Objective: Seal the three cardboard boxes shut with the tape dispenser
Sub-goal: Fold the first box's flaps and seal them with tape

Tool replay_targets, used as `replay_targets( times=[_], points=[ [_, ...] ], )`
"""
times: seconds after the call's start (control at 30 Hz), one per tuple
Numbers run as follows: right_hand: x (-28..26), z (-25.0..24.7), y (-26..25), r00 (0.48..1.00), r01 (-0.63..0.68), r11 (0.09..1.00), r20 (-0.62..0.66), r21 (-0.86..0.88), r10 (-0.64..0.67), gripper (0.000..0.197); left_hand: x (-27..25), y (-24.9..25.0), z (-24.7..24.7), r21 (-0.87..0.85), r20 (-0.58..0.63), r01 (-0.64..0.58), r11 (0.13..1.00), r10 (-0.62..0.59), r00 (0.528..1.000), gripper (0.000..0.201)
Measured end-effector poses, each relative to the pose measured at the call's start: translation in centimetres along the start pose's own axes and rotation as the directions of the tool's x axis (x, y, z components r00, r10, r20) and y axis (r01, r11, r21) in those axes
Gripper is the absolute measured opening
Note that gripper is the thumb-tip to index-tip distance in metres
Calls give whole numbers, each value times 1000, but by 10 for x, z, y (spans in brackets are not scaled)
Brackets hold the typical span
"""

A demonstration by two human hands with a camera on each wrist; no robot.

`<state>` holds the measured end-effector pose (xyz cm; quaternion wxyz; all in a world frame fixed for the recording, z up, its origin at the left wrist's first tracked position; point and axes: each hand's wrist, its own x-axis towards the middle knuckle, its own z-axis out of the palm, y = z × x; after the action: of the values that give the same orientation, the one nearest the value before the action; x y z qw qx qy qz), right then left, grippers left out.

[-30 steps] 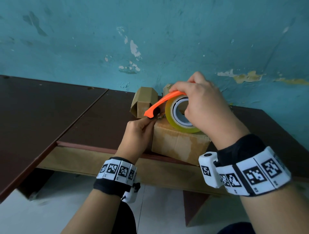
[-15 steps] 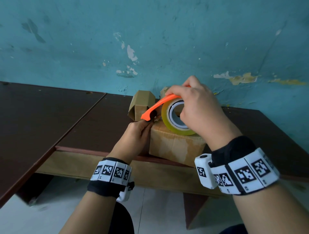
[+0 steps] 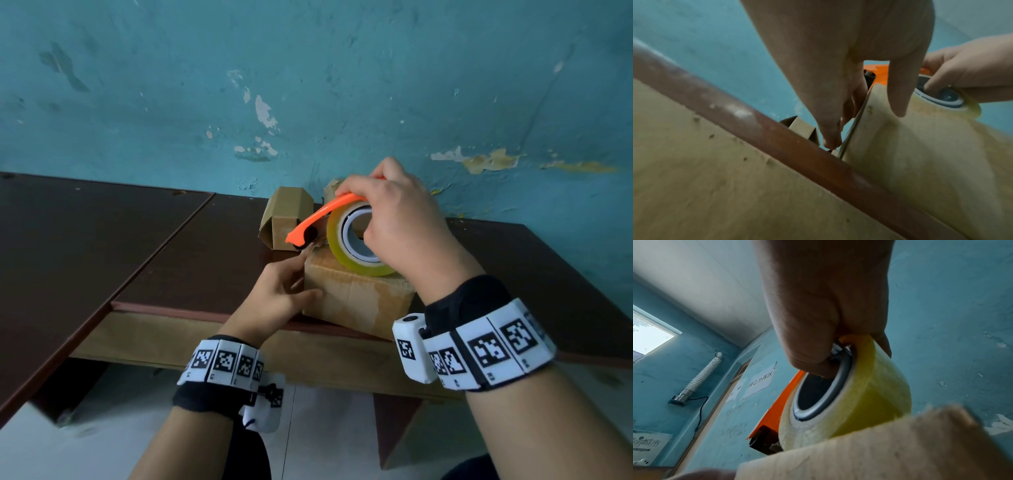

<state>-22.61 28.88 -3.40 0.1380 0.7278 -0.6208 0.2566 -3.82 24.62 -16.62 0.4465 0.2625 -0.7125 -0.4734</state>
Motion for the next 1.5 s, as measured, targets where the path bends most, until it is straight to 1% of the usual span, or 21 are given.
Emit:
replay_targets(
  times=[0.03,0.1,0.17,0.3,0.43,0.5,0.53,0.57,0.63,0.7,0.77,0.8,0.87,0.9,1.0,1.13,1.27,1.4,1.5],
  points=[
    [0,0,1,1000,5,1000,2,10,-5,59,-2,0,3,-60,-23,3,998,-4,1000,38],
    [-1,-2,5,1000,25,998,-6,56,-24,60,-6,1,8,-121,-93,-18,992,7,996,46],
    [-4,-2,10,998,58,992,-28,109,-55,61,-10,3,14,-114,-156,-54,992,36,987,47],
    [-7,-4,22,994,111,980,-41,164,-105,62,-11,8,20,-108,-233,-74,991,48,971,30],
    [-9,-4,24,991,133,976,-53,171,-126,61,-10,9,20,-57,-306,-98,994,76,949,31],
    [-9,-4,24,990,133,977,-56,167,-126,61,-10,3,20,-105,-337,-69,992,30,941,34],
    [-9,-4,24,991,130,977,-54,167,-123,60,-9,-1,21,-165,-336,-46,985,-13,942,40],
    [-9,-4,23,991,128,977,-53,168,-121,60,-8,-5,22,-232,-309,-22,973,-52,950,47],
    [-10,-6,23,992,126,978,-48,168,-120,60,-4,-6,24,-311,-217,40,950,-111,970,58],
    [-10,-7,22,992,122,978,-37,167,-117,59,-1,-4,27,-326,-144,91,941,-144,979,55],
    [-10,-8,22,993,119,979,-31,168,-115,59,1,-2,31,-356,-147,116,927,-178,973,51],
    [-10,-8,21,993,119,978,-31,172,-115,60,2,-3,32,-374,-155,117,920,-186,970,57],
    [-10,-8,21,993,116,978,-28,174,-113,59,2,-6,34,-373,-145,117,921,-182,973,78],
    [-10,-8,20,993,114,978,-25,172,-111,59,2,-8,34,-357,-138,113,927,-173,975,83],
    [-8,-8,18,993,115,982,-8,151,-115,61,3,-13,32,-293,-137,83,952,-128,982,79],
    [-6,-10,20,992,121,984,17,130,-124,62,4,-4,30,-205,-139,8,979,-37,990,73],
    [-12,-12,25,988,155,984,-5,88,-156,61,3,-3,29,-169,-124,-11,986,-10,992,65],
    [-12,-13,30,986,165,985,-9,48,-165,61,7,-5,25,-106,-83,-16,994,7,996,65],
    [-13,-15,33,982,186,983,-20,4,-186,59,9,-3,25,-51,-95,-40,998,35,995,55]
  ],
)
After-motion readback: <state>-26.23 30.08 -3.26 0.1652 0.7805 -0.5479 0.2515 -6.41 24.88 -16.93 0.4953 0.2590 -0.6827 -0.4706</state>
